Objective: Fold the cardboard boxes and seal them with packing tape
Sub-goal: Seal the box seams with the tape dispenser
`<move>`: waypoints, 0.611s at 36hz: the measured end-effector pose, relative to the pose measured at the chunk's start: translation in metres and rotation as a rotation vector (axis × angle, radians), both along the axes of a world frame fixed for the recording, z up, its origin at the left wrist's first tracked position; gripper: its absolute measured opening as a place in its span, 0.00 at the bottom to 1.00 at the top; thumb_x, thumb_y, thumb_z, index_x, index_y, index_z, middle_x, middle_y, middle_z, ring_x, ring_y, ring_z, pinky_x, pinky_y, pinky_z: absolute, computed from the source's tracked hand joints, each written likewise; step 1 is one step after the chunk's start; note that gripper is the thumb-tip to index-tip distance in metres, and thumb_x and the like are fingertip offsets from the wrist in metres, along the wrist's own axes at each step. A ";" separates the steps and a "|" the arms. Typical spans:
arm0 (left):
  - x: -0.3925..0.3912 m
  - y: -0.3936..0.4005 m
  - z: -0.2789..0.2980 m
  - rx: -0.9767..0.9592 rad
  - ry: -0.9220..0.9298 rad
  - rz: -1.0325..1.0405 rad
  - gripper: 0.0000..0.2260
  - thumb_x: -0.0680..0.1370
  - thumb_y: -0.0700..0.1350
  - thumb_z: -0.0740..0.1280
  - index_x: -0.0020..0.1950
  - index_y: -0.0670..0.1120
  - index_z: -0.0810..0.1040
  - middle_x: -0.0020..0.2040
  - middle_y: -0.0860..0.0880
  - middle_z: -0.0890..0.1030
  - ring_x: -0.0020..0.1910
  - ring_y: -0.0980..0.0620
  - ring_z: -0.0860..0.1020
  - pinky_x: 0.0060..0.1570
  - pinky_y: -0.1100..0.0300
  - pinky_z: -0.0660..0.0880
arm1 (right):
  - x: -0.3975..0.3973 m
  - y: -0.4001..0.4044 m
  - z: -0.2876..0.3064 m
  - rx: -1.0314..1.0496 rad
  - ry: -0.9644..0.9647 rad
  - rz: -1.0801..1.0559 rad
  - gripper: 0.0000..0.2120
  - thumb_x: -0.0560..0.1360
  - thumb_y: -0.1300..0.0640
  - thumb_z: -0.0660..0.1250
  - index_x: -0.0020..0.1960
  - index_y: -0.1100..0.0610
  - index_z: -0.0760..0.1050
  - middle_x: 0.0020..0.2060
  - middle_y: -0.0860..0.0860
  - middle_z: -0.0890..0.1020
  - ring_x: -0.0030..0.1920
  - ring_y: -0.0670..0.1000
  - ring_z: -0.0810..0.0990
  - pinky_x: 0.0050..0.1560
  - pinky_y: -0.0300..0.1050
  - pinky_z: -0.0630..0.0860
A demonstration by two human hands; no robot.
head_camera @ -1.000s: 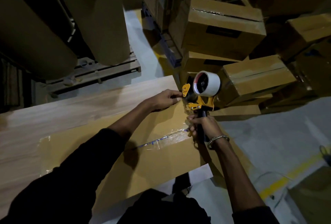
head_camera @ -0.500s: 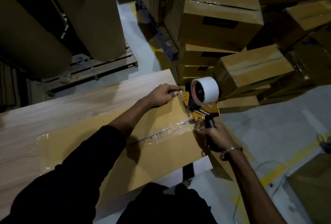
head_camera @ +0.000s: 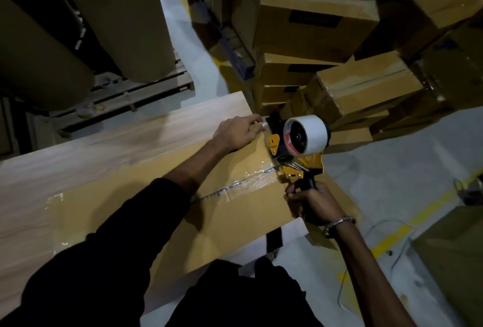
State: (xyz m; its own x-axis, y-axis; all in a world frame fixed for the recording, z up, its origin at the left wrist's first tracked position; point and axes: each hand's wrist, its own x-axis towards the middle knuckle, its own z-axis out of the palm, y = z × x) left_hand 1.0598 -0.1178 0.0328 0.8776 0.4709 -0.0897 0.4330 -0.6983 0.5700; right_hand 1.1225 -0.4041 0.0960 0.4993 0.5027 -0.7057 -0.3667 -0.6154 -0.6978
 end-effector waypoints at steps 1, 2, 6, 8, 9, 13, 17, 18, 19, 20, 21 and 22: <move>0.000 -0.001 0.000 0.020 -0.005 -0.009 0.19 0.85 0.65 0.53 0.68 0.59 0.76 0.62 0.48 0.84 0.56 0.44 0.82 0.49 0.52 0.74 | 0.000 0.000 0.001 0.002 -0.003 0.008 0.07 0.72 0.70 0.70 0.48 0.61 0.82 0.41 0.60 0.86 0.33 0.54 0.80 0.35 0.46 0.74; -0.001 -0.001 0.001 0.036 -0.011 -0.015 0.20 0.86 0.65 0.52 0.68 0.58 0.75 0.62 0.47 0.84 0.56 0.43 0.82 0.50 0.51 0.75 | 0.000 -0.001 0.001 0.003 -0.007 0.011 0.07 0.72 0.70 0.70 0.48 0.61 0.82 0.41 0.60 0.86 0.33 0.53 0.80 0.35 0.47 0.74; -0.004 -0.001 0.004 0.075 -0.052 -0.030 0.23 0.85 0.67 0.49 0.71 0.60 0.75 0.66 0.52 0.83 0.61 0.45 0.81 0.54 0.47 0.78 | -0.002 -0.010 0.002 -0.023 -0.046 0.023 0.06 0.73 0.70 0.70 0.49 0.64 0.81 0.37 0.55 0.86 0.30 0.52 0.79 0.33 0.45 0.71; -0.005 -0.001 0.006 0.070 -0.105 -0.015 0.23 0.85 0.68 0.52 0.72 0.63 0.76 0.67 0.55 0.82 0.64 0.48 0.80 0.55 0.47 0.78 | -0.005 -0.024 0.001 -0.016 -0.020 0.001 0.05 0.73 0.70 0.71 0.49 0.65 0.81 0.36 0.57 0.85 0.33 0.58 0.78 0.35 0.48 0.70; -0.005 -0.001 0.007 0.072 -0.131 -0.004 0.21 0.84 0.67 0.54 0.72 0.64 0.77 0.67 0.56 0.82 0.64 0.49 0.80 0.54 0.48 0.78 | -0.009 -0.033 0.000 -0.026 -0.013 -0.016 0.05 0.73 0.71 0.70 0.49 0.67 0.80 0.33 0.56 0.84 0.32 0.58 0.77 0.33 0.46 0.69; -0.006 -0.005 0.006 0.160 -0.205 -0.050 0.16 0.86 0.60 0.59 0.69 0.62 0.80 0.67 0.55 0.81 0.63 0.50 0.78 0.49 0.52 0.78 | -0.027 -0.058 -0.002 -0.114 -0.031 -0.021 0.01 0.75 0.69 0.70 0.45 0.65 0.80 0.29 0.60 0.74 0.23 0.54 0.71 0.27 0.40 0.61; -0.008 -0.011 0.007 0.240 -0.208 -0.165 0.13 0.86 0.53 0.61 0.66 0.55 0.82 0.69 0.50 0.79 0.69 0.47 0.72 0.61 0.47 0.74 | -0.036 -0.056 -0.013 -0.118 -0.046 -0.076 0.03 0.76 0.70 0.69 0.45 0.65 0.79 0.25 0.55 0.74 0.22 0.52 0.69 0.25 0.39 0.62; -0.009 -0.014 0.007 0.263 -0.219 -0.211 0.13 0.85 0.52 0.62 0.64 0.54 0.83 0.69 0.50 0.79 0.71 0.46 0.71 0.64 0.46 0.72 | -0.037 -0.055 -0.014 -0.107 -0.047 -0.096 0.03 0.75 0.71 0.69 0.45 0.65 0.78 0.25 0.53 0.75 0.22 0.52 0.69 0.25 0.39 0.63; -0.010 -0.019 0.007 0.287 -0.228 -0.264 0.13 0.85 0.52 0.62 0.63 0.53 0.83 0.68 0.50 0.80 0.72 0.46 0.70 0.67 0.45 0.70 | -0.038 -0.054 -0.015 -0.094 -0.048 -0.103 0.03 0.75 0.70 0.70 0.45 0.65 0.78 0.26 0.54 0.75 0.23 0.53 0.70 0.27 0.40 0.64; -0.012 -0.027 0.006 0.305 -0.231 -0.322 0.13 0.85 0.52 0.61 0.62 0.52 0.83 0.67 0.51 0.80 0.73 0.46 0.70 0.69 0.45 0.68 | -0.038 -0.054 -0.015 -0.085 -0.051 -0.100 0.03 0.73 0.69 0.71 0.45 0.64 0.79 0.28 0.55 0.76 0.24 0.53 0.70 0.28 0.42 0.64; -0.014 -0.037 0.006 0.317 -0.228 -0.376 0.14 0.84 0.52 0.61 0.61 0.51 0.83 0.66 0.51 0.81 0.74 0.46 0.69 0.71 0.45 0.66 | -0.038 -0.056 -0.016 -0.088 -0.060 -0.098 0.03 0.72 0.68 0.71 0.45 0.64 0.79 0.28 0.55 0.77 0.24 0.54 0.71 0.29 0.43 0.65; -0.016 -0.048 0.006 0.326 -0.221 -0.421 0.14 0.84 0.51 0.60 0.61 0.50 0.84 0.65 0.51 0.81 0.74 0.46 0.70 0.71 0.45 0.65 | -0.038 -0.056 -0.016 -0.087 -0.066 -0.091 0.03 0.73 0.68 0.71 0.45 0.64 0.78 0.27 0.54 0.77 0.25 0.54 0.71 0.29 0.42 0.65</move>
State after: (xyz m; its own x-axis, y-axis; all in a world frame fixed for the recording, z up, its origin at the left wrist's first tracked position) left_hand 1.0443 -0.1660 0.0384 0.9768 0.0499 0.2083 -0.0248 -0.9395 0.3416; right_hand 1.0846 -0.4604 0.0800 0.5866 0.3912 -0.7091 -0.3792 -0.6410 -0.6673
